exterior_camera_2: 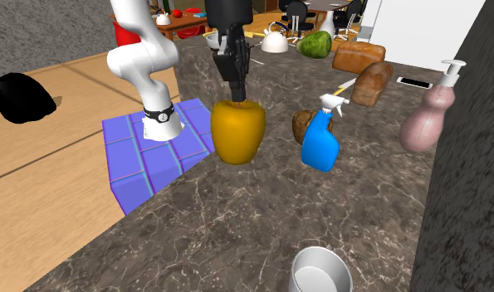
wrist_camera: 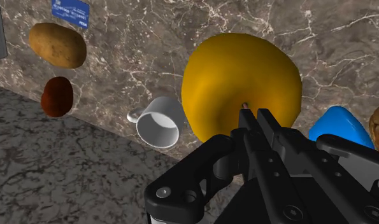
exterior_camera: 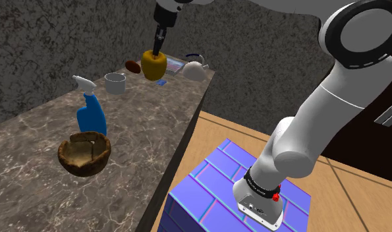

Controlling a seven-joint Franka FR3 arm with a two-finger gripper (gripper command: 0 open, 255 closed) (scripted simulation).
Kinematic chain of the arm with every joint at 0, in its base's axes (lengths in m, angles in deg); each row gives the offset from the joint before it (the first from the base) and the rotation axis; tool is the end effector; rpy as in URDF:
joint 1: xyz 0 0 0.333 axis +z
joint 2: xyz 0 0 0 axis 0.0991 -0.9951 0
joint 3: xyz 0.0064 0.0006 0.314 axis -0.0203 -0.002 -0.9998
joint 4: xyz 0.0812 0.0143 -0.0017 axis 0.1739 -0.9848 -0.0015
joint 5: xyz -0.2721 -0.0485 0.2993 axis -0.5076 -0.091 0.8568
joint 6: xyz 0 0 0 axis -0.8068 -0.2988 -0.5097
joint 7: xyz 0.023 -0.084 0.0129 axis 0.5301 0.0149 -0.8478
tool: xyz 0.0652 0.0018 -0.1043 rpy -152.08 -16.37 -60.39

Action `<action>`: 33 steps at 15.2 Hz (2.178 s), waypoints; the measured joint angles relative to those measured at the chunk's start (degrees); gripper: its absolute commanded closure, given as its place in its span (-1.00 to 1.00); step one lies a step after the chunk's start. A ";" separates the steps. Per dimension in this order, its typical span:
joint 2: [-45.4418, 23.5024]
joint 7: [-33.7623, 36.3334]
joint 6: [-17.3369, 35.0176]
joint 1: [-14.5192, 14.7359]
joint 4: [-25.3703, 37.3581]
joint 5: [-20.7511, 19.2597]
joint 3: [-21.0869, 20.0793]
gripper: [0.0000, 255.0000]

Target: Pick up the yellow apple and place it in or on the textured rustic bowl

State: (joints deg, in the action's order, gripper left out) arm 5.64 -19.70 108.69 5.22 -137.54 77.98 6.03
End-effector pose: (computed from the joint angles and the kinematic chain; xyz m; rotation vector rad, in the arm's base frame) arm 0.5709 0.0877 0.5572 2.7888 1.1806 0.3030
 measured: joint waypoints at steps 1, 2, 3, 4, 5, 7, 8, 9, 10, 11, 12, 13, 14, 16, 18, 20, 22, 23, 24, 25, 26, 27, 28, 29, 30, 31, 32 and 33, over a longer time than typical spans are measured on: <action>0.02 1.33 -0.57 0.58 0.48 -0.22 -0.72 1.00; 0.41 3.04 -0.66 1.32 0.09 -0.53 -1.63 1.00; 0.98 4.29 -0.95 1.84 -0.28 -0.72 -2.28 1.00; 0.95 5.56 -1.51 2.38 0.26 -0.91 -2.98 1.00; 0.99 6.79 -2.06 2.90 0.66 -1.10 -3.66 1.00; 0.75 9.24 -3.32 3.96 2.00 -1.48 -5.03 1.00; 1.48 10.58 -3.66 4.55 1.47 -1.65 -5.76 1.00; 1.55 12.10 -3.88 5.20 1.50 -1.85 -6.61 1.00; 1.63 13.42 -4.76 5.78 2.20 -2.02 -7.37 1.00; 1.66 14.65 -5.12 6.30 2.42 -2.18 -8.06 1.00; 1.80 15.97 -5.96 6.89 3.00 -2.35 -8.83 1.00; 1.21 17.43 -6.51 7.50 4.00 -2.62 -9.68 1.00; 0.62 18.89 -7.00 8.12 4.90 -2.89 -10.50 1.00; -0.52 21.86 -7.92 9.41 6.58 -3.51 -12.16 1.00; -1.79 24.78 -9.72 10.76 9.27 -4.16 -13.80 1.00; -2.64 27.53 -10.71 12.08 10.71 -4.78 -15.28 1.00; -4.57 30.19 -12.45 13.41 13.92 -5.66 -16.73 1.00; -5.57 31.33 -13.31 14.03 15.57 -6.09 -17.34 1.00; -6.58 32.58 -14.15 14.74 17.16 -6.59 -18.01 1.00; -7.16 33.86 -14.85 15.47 18.17 -6.99 -18.65 1.00; -8.31 35.57 -15.93 16.53 20.06 -7.66 -19.54 1.00; -9.06 36.68 -16.33 17.18 20.99 -8.08 -20.05 1.00; -9.26 37.17 -15.98 17.39 20.74 -8.21 -20.22 1.00; -9.26 37.49 -15.23 17.46 19.92 -8.25 -20.28 1.00; -9.10 37.78 -14.57 17.53 19.06 -8.25 -20.34 1.00; -9.04 37.95 -13.89 17.54 18.32 -8.26 -20.35 1.00; -8.91 38.01 -13.09 17.47 17.39 -8.22 -20.31 1.00; -8.93 38.02 -12.30 17.39 16.63 -8.23 -20.24 1.00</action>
State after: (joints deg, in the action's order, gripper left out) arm -3.29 18.32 96.39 22.60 -120.91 69.75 -14.21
